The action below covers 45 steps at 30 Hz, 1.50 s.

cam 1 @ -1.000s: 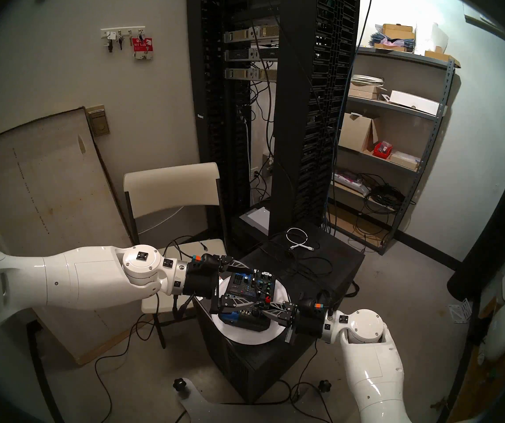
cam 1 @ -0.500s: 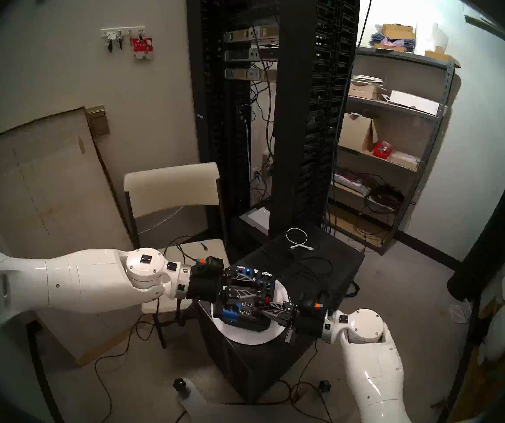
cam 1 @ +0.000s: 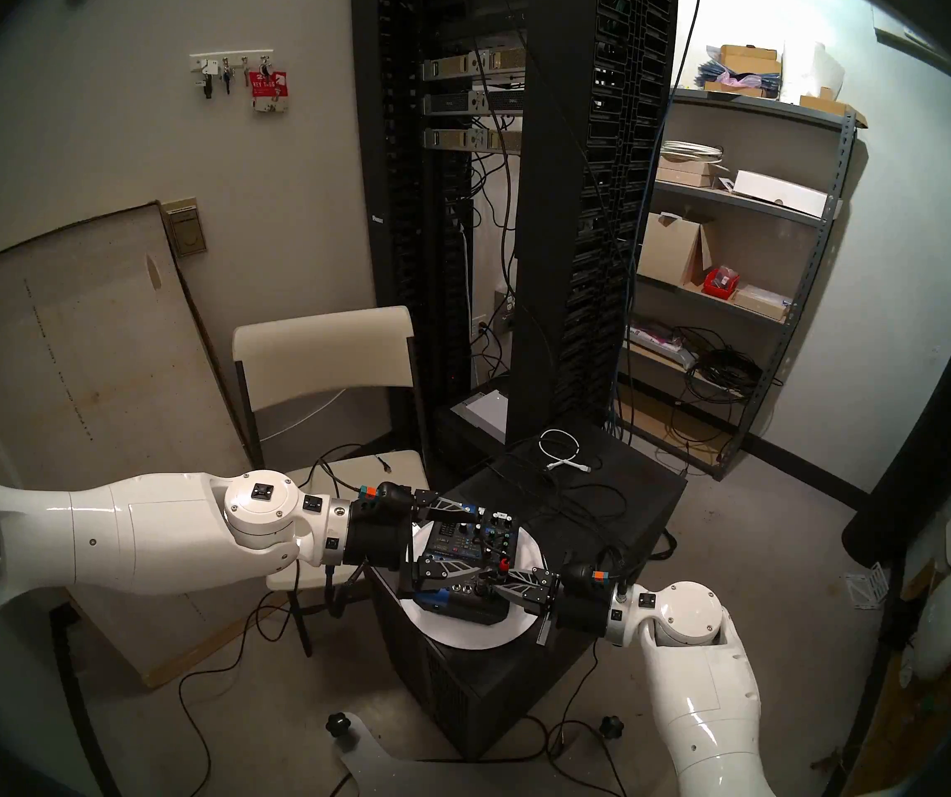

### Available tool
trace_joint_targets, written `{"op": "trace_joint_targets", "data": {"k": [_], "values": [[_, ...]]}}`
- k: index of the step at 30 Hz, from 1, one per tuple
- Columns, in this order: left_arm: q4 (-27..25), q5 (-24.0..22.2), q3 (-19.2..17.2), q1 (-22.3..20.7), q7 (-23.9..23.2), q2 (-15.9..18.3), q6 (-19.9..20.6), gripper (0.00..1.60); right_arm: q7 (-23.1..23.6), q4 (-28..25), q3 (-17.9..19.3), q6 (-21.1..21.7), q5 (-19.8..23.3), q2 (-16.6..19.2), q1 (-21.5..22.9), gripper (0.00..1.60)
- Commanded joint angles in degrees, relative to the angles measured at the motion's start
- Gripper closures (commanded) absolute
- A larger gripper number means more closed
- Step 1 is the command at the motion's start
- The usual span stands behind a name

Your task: Insert aux cable

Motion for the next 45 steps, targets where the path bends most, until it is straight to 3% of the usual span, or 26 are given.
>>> {"op": "trace_joint_targets", "data": {"k": [1,13,24,31,37,41,45], "values": [[-4.16,-0.91,-0.32,-0.22,0.69,3.92,-0.05,0.2,0.01,-0.52,0.02,-0.01,0.27,-0.2,0.23,1.6],[-5.12,-1.78,0.99,1.42,0.81,3.81,-0.74,0.31,0.05,-0.39,-0.05,-0.11,0.21,-0.23,0.27,1.6],[-2.64,-2.31,1.12,2.73,1.02,0.69,-0.74,0.38,0.03,-0.59,-0.01,-0.02,0.24,-0.33,0.2,1.6],[0.01,-2.1,0.74,3.45,3.36,-2.2,-0.94,0.6,0.14,-0.57,0.0,-0.04,0.28,-0.31,0.18,1.6],[2.15,-2.63,0.47,3.36,2.93,-4.14,-0.83,0.56,0.16,-0.71,0.01,0.02,0.28,-0.34,0.1,1.6],[3.29,-2.63,0.42,3.14,2.85,-5.34,-0.54,0.39,0.16,-0.71,0.04,0.04,0.31,-0.36,0.08,1.6],[4.65,-2.66,0.49,3.08,2.61,-6.42,-0.52,0.38,0.13,-0.7,0.08,0.01,0.33,-0.37,0.1,1.6]]}}
